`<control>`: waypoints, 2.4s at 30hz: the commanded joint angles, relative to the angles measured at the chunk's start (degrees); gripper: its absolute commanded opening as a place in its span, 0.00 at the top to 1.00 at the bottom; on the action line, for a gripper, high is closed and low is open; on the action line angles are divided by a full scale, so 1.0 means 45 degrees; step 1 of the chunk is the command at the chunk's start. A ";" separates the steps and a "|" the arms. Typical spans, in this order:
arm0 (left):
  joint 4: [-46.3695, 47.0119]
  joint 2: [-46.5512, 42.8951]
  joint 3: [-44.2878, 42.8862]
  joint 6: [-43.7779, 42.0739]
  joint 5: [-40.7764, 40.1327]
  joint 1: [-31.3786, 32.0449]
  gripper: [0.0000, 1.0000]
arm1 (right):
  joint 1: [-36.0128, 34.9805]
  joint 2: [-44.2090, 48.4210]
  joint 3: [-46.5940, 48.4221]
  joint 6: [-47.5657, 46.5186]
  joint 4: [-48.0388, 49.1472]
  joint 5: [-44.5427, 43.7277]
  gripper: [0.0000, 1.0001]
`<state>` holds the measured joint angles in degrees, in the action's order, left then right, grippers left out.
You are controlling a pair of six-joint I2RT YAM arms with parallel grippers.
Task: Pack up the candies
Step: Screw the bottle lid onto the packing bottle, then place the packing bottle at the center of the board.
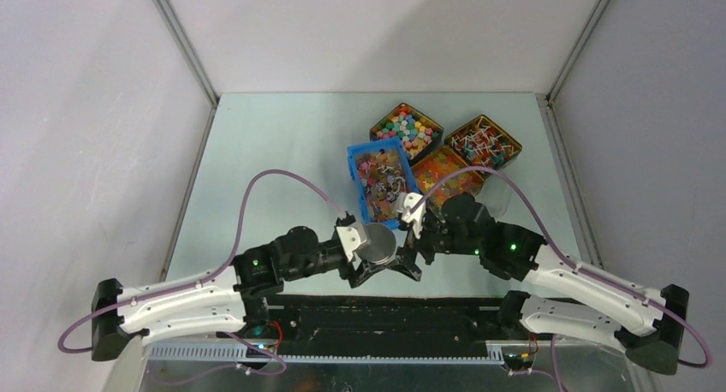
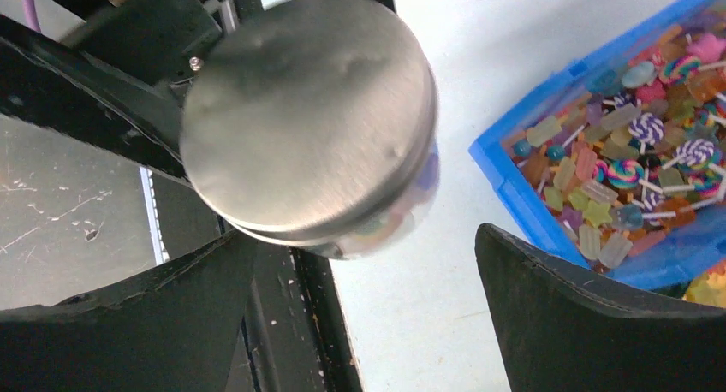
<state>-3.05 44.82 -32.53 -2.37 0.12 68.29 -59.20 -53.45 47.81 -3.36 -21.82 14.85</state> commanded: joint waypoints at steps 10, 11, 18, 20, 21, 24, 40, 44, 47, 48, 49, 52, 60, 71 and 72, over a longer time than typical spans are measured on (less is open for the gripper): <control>0.1571 -0.0126 0.0449 0.0769 -0.0761 0.0040 0.55 | 0.1993 0.1952 -0.1212 0.1140 0.0122 0.1036 0.01; 0.1648 -0.0121 0.0500 0.0832 -0.0816 0.0039 0.55 | 0.2118 0.1999 -0.1221 0.1158 0.0113 0.1104 0.01; 0.2097 0.0032 0.1012 0.1216 -0.1351 -0.0029 0.56 | 0.2608 0.1948 -0.1230 0.1245 0.0123 0.1471 0.00; 0.2234 0.0069 0.1282 0.1494 -0.1496 -0.0148 0.57 | 0.2684 0.1923 -0.1230 0.1255 0.0128 0.1542 0.00; 0.2302 0.0094 0.1490 0.1567 -0.1541 -0.0257 0.57 | 0.2715 0.1904 -0.1230 0.1264 0.0124 0.1562 0.00; 0.2512 0.0228 0.2102 0.2051 -0.1668 -0.0579 0.57 | 0.2806 0.1869 -0.1230 0.1301 0.0109 0.1661 0.00; 0.4027 -0.0088 0.4784 0.4063 -0.4582 -0.2215 0.57 | 0.3010 0.1741 -0.1230 0.1423 -0.0052 0.1797 0.00; 0.4486 0.0118 0.4964 0.4105 -0.5114 -0.2820 0.57 | 0.3062 0.1751 -0.1230 0.1414 -0.0055 0.1812 0.01; 0.4807 0.0501 0.4825 0.3957 -0.4996 -0.3546 0.57 | 0.3101 0.1761 -0.1230 0.1400 -0.0071 0.1817 0.00; 0.4842 0.0746 0.4768 0.3845 -0.4943 -0.3697 0.57 | 0.3122 0.1761 -0.1230 0.1407 -0.0096 0.1817 0.01; 0.4932 0.0901 0.4632 0.3798 -0.4810 -0.4001 0.57 | 0.3129 0.1761 -0.1230 0.1408 -0.0113 0.1817 0.01; 0.5157 0.1767 0.4321 0.3539 -0.4371 -0.4636 0.57 | 0.3190 0.1789 -0.1230 0.1409 -0.0209 0.1798 0.00; 0.6248 0.4528 0.3142 0.2854 -0.2834 -0.6201 0.57 | 0.3357 0.2134 -0.1373 0.1513 -0.0185 0.1773 0.00; 0.6889 0.7528 0.1781 0.2509 -0.1761 -0.7059 0.60 | 0.3588 0.2392 -0.1387 0.1619 -0.0466 0.1665 0.00; 0.7011 0.7642 0.1751 0.2514 -0.1744 -0.7131 0.60 | 0.3596 0.2408 -0.1387 0.1622 -0.0463 0.1673 0.00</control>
<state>23.00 77.19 -22.70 10.07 -9.63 37.56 -43.57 -43.59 41.58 3.20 -24.08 22.28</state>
